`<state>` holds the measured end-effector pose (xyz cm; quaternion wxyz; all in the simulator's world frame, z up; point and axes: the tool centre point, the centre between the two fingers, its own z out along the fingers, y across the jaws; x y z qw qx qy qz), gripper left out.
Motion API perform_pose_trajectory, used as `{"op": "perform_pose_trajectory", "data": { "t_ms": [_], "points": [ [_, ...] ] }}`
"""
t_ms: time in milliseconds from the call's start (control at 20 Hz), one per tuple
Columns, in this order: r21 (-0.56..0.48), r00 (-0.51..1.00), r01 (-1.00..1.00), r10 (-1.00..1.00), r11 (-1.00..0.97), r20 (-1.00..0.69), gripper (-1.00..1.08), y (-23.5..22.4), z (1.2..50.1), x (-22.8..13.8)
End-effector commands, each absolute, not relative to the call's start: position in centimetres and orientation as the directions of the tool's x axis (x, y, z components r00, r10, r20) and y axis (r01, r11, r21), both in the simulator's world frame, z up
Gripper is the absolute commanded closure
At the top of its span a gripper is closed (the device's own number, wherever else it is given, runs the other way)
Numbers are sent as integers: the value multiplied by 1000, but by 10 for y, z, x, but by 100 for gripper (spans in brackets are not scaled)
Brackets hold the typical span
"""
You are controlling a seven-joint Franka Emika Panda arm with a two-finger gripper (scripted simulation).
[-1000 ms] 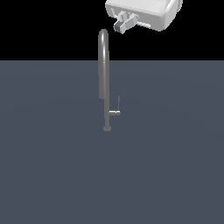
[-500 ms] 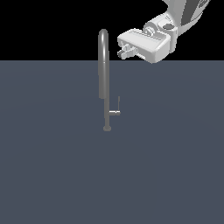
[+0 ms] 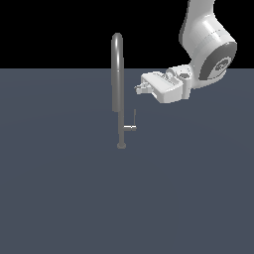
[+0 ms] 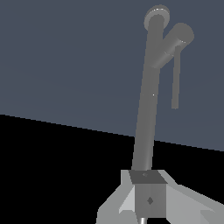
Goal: Turn on the faucet by rotating a designated handle.
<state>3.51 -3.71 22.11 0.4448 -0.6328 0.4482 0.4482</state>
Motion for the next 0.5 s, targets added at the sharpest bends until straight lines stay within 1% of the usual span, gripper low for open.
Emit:
{"op": "perform_pose_trajectory", "data": {
  "t_ms": [0, 450],
  "points": [
    [-123, 142, -982, -128, -146, -982, 108, -36, 202, 40],
    [-21, 21, -1000, -24, -23, -999, 108, -29, 157, 46]
  ]
}}
